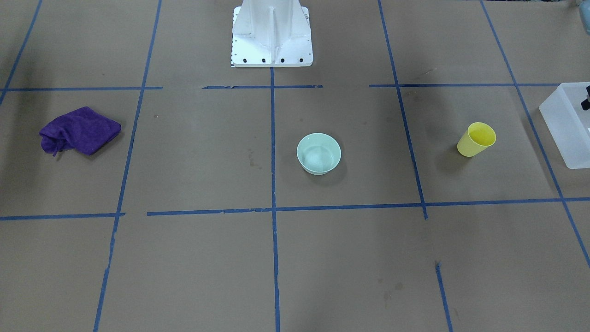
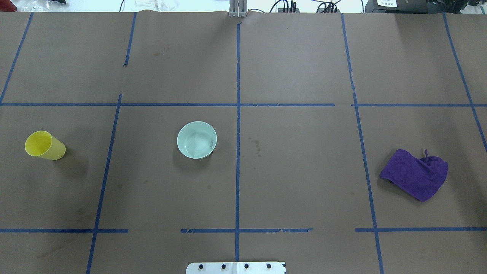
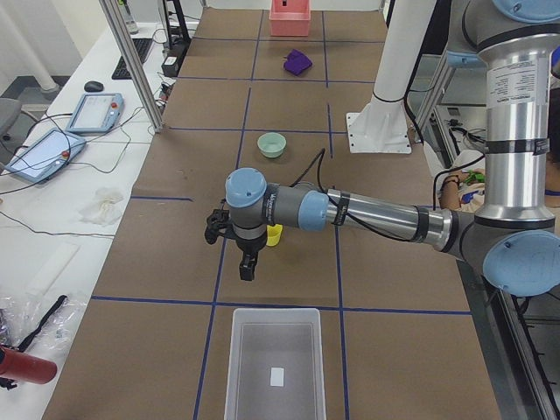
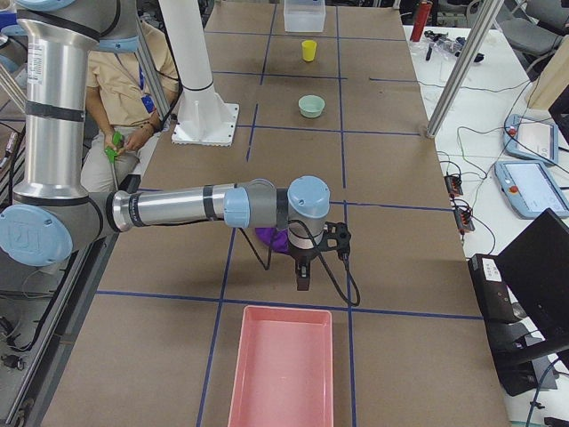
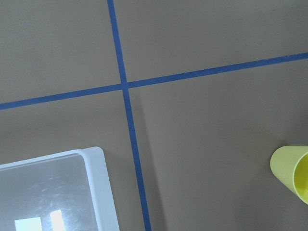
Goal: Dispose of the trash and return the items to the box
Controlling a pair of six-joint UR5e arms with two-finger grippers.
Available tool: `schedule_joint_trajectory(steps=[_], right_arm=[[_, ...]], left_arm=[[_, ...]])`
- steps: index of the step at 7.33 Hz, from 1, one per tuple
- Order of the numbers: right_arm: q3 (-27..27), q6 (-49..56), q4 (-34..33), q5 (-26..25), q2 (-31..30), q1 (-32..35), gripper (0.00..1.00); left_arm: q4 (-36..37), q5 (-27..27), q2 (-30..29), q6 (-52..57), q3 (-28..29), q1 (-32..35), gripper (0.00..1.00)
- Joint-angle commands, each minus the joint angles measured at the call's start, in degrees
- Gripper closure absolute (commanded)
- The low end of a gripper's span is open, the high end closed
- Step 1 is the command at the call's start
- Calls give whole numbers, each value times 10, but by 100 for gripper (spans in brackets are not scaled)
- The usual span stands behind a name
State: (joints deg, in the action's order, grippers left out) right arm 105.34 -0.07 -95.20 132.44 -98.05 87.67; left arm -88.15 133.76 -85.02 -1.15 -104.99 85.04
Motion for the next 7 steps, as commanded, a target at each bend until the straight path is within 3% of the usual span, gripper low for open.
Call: schedule_joint_trajectory(steps=[1, 2, 3, 5, 7], right_arm=[[-18, -4, 35, 3, -8, 0, 0], [-19, -3, 43, 3, -8, 0, 0], [-22, -3, 45, 4, -8, 0, 0], [-22, -5, 63, 4, -7, 0, 0], [-24, -5, 79, 4, -7, 0, 0]], left_arm=[[-14, 3, 5, 9, -12, 11, 0], [-15, 3, -3, 17, -36, 14, 0], [-15, 2, -9, 16, -17, 14, 0], [-18, 3, -5, 12, -40, 8, 0], [-40, 34, -4, 11, -51, -32, 0]])
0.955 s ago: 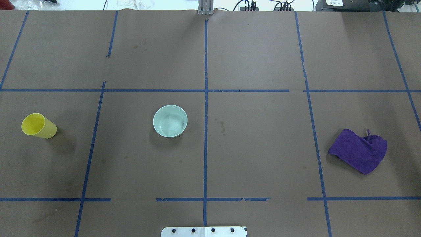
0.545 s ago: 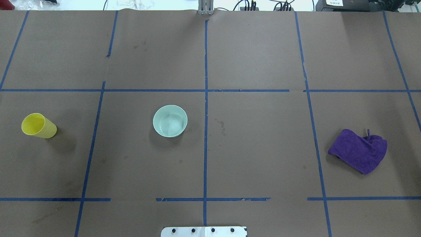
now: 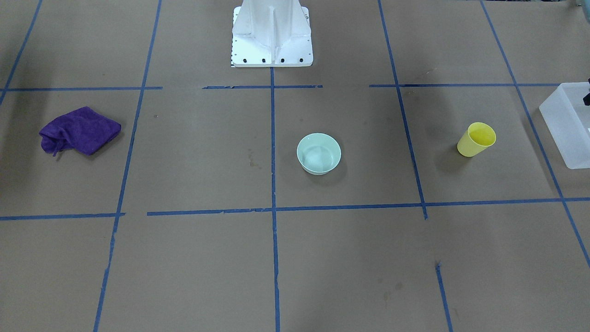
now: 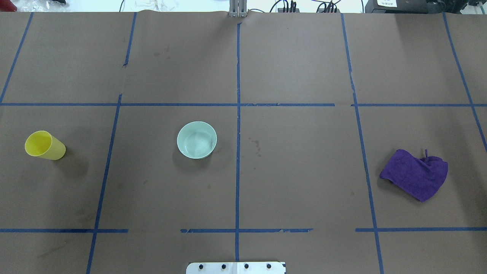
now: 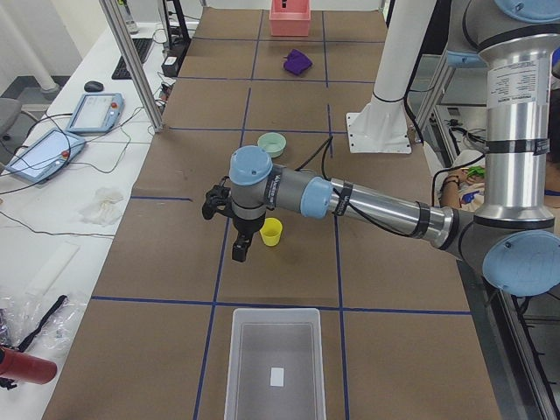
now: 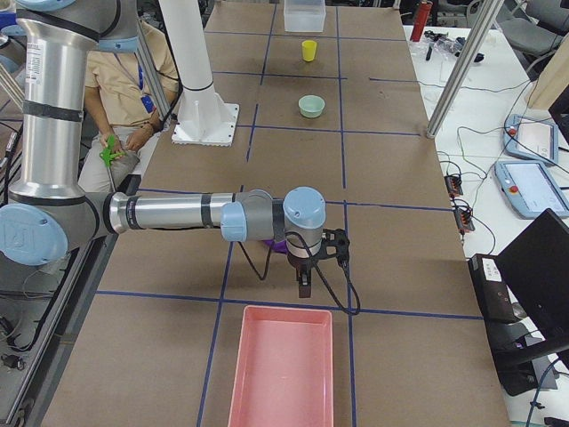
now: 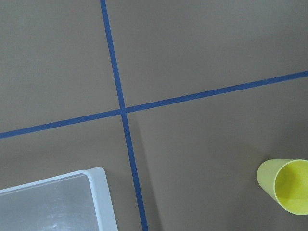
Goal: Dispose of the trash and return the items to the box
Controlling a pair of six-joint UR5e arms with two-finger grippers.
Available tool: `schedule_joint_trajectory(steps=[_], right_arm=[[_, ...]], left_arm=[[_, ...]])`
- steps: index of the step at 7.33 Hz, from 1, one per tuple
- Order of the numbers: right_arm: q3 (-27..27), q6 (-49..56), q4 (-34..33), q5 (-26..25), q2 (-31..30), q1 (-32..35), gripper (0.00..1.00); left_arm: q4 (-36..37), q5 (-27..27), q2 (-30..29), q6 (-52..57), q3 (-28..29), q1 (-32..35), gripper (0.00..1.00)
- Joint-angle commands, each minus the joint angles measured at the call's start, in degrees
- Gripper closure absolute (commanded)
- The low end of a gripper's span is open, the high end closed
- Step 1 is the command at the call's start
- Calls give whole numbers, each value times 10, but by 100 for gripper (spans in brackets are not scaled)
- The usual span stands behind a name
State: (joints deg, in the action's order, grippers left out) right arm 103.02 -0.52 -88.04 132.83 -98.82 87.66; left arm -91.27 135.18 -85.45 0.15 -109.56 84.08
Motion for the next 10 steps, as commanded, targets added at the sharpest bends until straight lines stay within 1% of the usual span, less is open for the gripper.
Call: schedule_joint_trajectory(steps=[1, 2, 3, 5, 6, 8, 9, 10], right_arm=[[2, 3, 8, 2, -1, 1, 0], [1, 0, 9, 1, -1, 1, 0], [0, 5, 9, 0, -1, 1, 0], [-11, -1, 8, 1, 4, 0, 0], [-12, 3, 9, 1, 8, 0, 0], [-18, 3, 9, 0, 15, -15, 0], [-14, 1, 10, 1, 15, -19, 0], [-19, 3, 25, 1, 14, -19, 0]], left_arm=[[-11, 23, 2, 1, -6, -23, 0], [-38, 20, 2, -3, -1, -23, 0], [-57, 18, -12, -10, 9, -23, 0], [-56, 22, -27, -42, -3, -23, 0], [-58, 19, -28, -63, 7, -46, 0], [-85, 13, -30, -133, 1, -89, 0], [-93, -9, -36, -170, 8, -131, 0], [-114, -52, -36, -177, 30, -145, 0]])
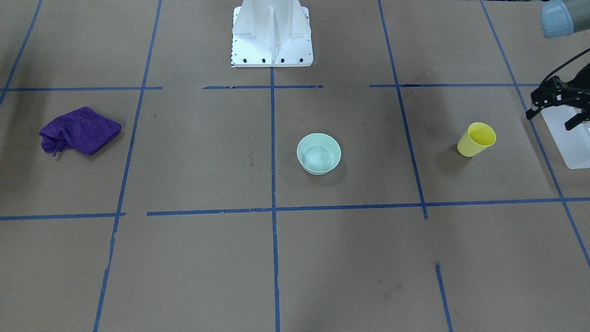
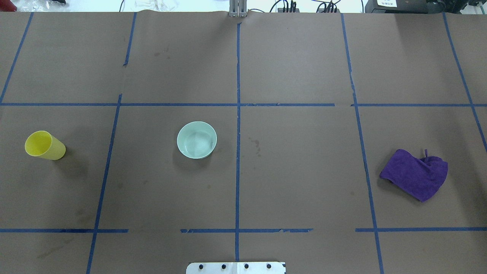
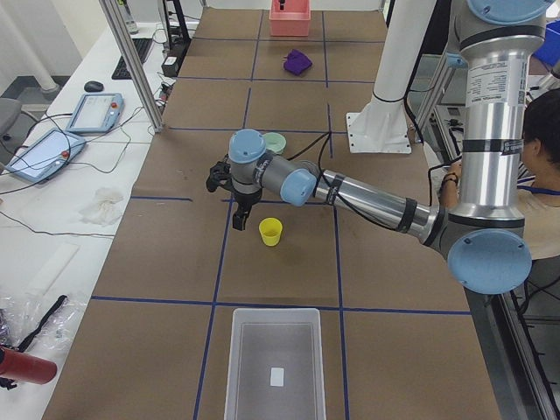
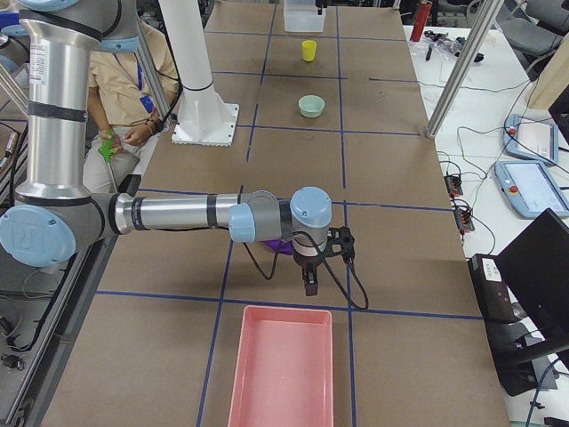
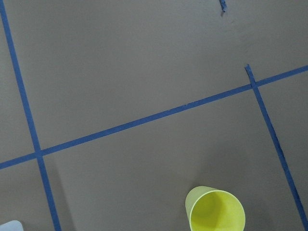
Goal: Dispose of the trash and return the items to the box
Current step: 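Reach the left gripper down to the yellow cup and grasp it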
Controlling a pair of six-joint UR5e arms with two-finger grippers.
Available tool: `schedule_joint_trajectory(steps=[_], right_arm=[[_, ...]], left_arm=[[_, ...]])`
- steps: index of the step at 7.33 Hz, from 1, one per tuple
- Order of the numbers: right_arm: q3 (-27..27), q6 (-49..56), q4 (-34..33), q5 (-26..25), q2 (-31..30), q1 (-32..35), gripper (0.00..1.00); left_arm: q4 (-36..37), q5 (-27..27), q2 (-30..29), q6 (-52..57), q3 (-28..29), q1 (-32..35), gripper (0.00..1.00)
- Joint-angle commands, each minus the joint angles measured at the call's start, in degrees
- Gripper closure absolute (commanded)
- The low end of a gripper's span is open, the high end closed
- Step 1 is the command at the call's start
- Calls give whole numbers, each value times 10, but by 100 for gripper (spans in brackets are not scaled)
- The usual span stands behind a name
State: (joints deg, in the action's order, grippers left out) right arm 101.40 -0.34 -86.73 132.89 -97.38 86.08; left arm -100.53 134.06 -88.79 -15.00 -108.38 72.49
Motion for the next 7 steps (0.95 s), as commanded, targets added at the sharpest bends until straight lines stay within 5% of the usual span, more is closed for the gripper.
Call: schedule_joint_trajectory(steps=[1, 7], right_arm=[[-18, -1, 46, 2, -1, -3, 0], [-31, -7, 70, 15, -4, -7, 0]], left_arm=[[-28, -41, -9, -42, 58, -45, 0], [-148, -44, 52, -84, 81, -138, 0]])
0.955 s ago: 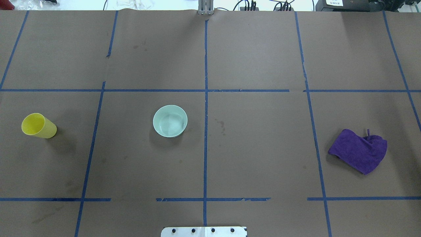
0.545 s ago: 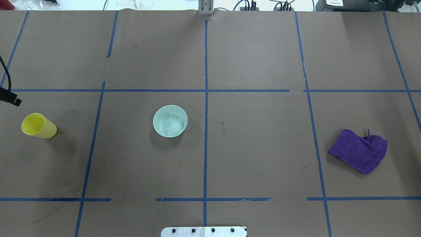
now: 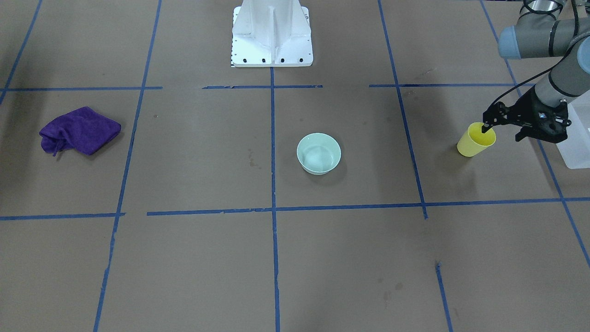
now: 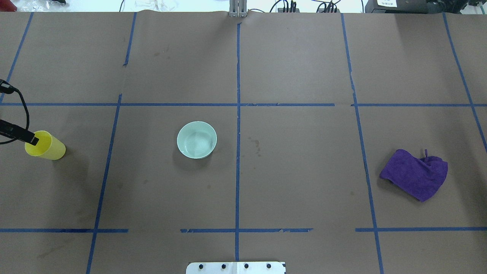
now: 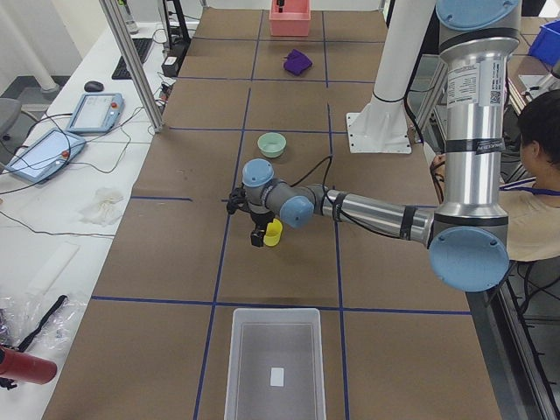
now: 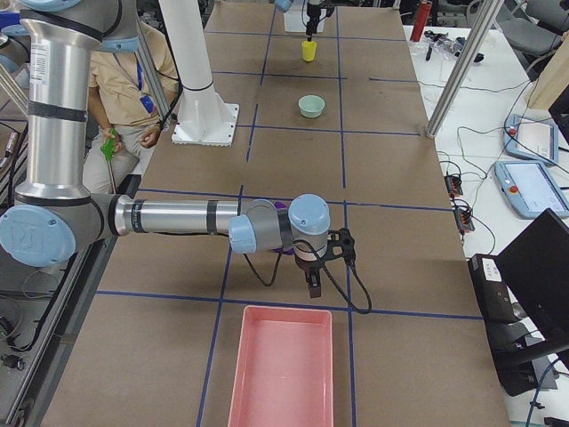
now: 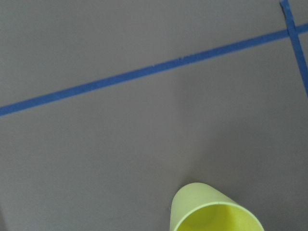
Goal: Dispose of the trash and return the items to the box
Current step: 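Reach the left gripper down to the yellow cup and grasp it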
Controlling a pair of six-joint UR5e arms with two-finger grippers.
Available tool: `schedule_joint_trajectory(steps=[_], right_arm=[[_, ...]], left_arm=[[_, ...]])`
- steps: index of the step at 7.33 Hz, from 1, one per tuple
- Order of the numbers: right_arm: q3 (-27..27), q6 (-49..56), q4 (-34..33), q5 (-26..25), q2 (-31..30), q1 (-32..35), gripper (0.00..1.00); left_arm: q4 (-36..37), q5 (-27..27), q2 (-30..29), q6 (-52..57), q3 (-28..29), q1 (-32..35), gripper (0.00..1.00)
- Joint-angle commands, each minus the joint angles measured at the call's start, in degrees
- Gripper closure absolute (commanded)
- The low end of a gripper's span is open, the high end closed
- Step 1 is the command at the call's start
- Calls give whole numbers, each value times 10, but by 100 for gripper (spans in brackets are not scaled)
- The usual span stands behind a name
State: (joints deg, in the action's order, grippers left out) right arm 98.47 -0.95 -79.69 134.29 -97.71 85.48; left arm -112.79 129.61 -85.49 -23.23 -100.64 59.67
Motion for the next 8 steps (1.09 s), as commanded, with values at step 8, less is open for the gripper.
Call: schedule_joint_trajectory(steps=[8], right_arm=[[-15, -2, 0, 11, -5, 0, 0]], left_arm=[[-41, -1, -31, -4, 68, -22, 15]])
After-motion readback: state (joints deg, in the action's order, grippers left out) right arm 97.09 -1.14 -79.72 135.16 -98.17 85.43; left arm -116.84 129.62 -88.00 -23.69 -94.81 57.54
